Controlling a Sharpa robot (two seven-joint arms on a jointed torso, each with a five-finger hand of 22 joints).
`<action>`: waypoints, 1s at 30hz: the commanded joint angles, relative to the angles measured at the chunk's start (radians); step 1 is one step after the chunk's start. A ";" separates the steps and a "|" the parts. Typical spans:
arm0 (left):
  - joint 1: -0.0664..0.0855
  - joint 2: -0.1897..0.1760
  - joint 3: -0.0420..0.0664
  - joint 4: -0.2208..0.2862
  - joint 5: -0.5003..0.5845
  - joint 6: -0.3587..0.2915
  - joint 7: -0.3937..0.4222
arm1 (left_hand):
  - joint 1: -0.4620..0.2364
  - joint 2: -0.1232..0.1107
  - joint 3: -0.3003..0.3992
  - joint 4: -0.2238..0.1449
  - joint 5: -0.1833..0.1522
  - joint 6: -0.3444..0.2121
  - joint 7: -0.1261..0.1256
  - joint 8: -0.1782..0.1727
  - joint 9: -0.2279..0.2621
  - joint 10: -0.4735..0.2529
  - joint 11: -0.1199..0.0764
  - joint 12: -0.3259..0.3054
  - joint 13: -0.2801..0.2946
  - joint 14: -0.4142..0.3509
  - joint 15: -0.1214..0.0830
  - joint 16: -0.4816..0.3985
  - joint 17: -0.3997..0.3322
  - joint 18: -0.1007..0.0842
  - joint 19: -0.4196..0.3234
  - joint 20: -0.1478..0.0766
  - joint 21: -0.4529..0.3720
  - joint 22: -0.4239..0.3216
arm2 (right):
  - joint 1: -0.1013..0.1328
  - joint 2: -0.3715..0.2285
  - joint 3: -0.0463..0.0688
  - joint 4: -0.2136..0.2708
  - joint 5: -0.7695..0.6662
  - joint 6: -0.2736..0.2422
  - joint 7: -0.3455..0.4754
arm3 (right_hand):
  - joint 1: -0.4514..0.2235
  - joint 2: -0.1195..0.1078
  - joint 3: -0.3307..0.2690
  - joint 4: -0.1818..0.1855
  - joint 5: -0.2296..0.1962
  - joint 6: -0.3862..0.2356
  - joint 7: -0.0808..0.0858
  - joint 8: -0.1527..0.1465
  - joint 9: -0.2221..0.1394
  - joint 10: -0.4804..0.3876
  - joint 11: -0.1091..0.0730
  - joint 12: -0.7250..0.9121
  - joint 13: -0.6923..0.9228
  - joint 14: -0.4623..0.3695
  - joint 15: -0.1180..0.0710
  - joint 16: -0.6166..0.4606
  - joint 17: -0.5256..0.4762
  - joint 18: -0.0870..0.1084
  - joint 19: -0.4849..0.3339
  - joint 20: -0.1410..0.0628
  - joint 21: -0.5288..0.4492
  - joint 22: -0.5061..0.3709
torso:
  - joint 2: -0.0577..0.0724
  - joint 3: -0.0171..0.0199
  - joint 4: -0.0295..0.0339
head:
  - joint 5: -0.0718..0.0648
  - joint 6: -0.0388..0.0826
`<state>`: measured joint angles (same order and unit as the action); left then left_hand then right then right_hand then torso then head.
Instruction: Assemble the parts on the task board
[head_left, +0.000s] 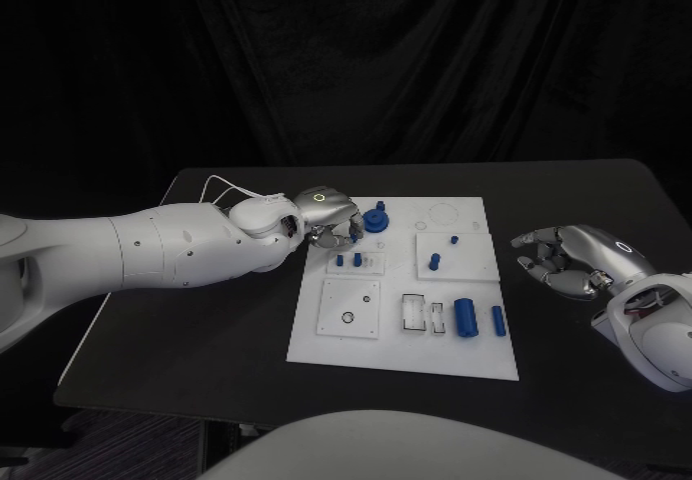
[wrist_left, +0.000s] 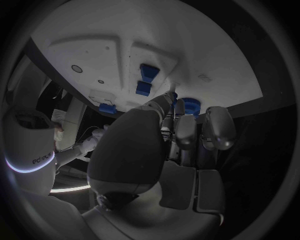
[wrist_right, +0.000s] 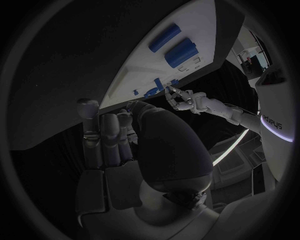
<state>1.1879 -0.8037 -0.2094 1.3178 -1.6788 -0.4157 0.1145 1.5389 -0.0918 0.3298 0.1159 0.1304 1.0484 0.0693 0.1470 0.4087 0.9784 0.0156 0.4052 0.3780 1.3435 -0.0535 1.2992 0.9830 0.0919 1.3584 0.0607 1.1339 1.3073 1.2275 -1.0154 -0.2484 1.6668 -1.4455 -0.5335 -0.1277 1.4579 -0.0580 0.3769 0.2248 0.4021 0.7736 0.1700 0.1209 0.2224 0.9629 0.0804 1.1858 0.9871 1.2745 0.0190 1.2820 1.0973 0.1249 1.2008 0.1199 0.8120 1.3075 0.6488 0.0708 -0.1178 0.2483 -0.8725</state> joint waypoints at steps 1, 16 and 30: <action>-0.005 0.002 -0.002 0.003 0.000 0.020 0.005 | -0.005 0.007 -0.002 0.007 -0.006 -0.003 0.002 0.000 0.000 0.002 0.001 -0.007 -0.002 -0.005 0.001 -0.004 -0.001 -0.002 -0.005 0.002 -0.003 0.144 | -0.002 -0.002 0.001 0.002 -0.003 0.003 0.000 | -0.003 -0.004 0.005 0.001 0.004 0.006 0.000 0.001 -0.001 -0.005 0.002 -0.006 0.000 -0.004 -0.001 -0.006 -0.002 0.020 -0.004 0.004 -0.003 0.069 | 0.000 0.0008 -0.0004 | -0.001 0.000; -0.005 0.002 -0.002 0.002 0.000 0.017 0.001 | -0.006 0.007 -0.002 0.008 -0.013 -0.007 0.001 -0.003 -0.002 0.005 0.001 -0.009 -0.004 -0.006 0.001 -0.006 -0.005 -0.002 -0.005 0.003 -0.004 0.143 | -0.002 -0.002 0.001 0.002 -0.003 0.002 0.000 | -0.003 -0.004 0.005 0.001 0.004 0.006 0.000 0.001 -0.001 -0.005 0.002 -0.006 0.000 -0.004 -0.001 -0.006 -0.002 0.020 -0.004 0.004 -0.003 0.069 | 0.000 0.0001 -0.0002 | -0.001 0.000; -0.005 -0.002 -0.002 0.007 0.000 0.025 0.000 | -0.016 0.002 -0.009 0.020 -0.043 -0.008 -0.003 -0.007 -0.003 0.004 0.000 -0.018 -0.011 -0.007 0.001 -0.010 -0.012 -0.001 -0.007 0.004 -0.010 0.143 | -0.003 -0.002 0.001 0.003 0.017 0.000 0.004 | -0.003 -0.004 0.007 -0.001 0.004 0.008 0.001 0.001 -0.002 -0.005 0.002 -0.006 -0.001 -0.004 0.000 -0.006 -0.001 0.020 -0.004 0.004 -0.005 0.069 | 0.000 0.0002 -0.0003 | -0.001 0.000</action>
<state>1.1879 -0.8061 -0.2091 1.3210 -1.6789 -0.4133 0.1095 1.5337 -0.0865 0.3204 0.1313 0.0929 1.0465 0.0677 0.1429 0.4047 0.9772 0.0168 0.3900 0.3679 1.3435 -0.0535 1.2954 0.9722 0.0919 1.3548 0.0642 1.1289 1.3081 1.2273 -1.0163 -0.2484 1.6675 -1.4365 -0.5331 -0.1275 1.4579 -0.0580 0.3769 0.2248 0.4021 0.7736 0.1701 0.1209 0.2213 0.9629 0.0804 1.1858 0.9872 1.2745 0.0190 1.2819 1.0974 0.1249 1.2008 0.1199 0.8121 1.3075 0.6490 0.0707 -0.1180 0.2477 -0.8725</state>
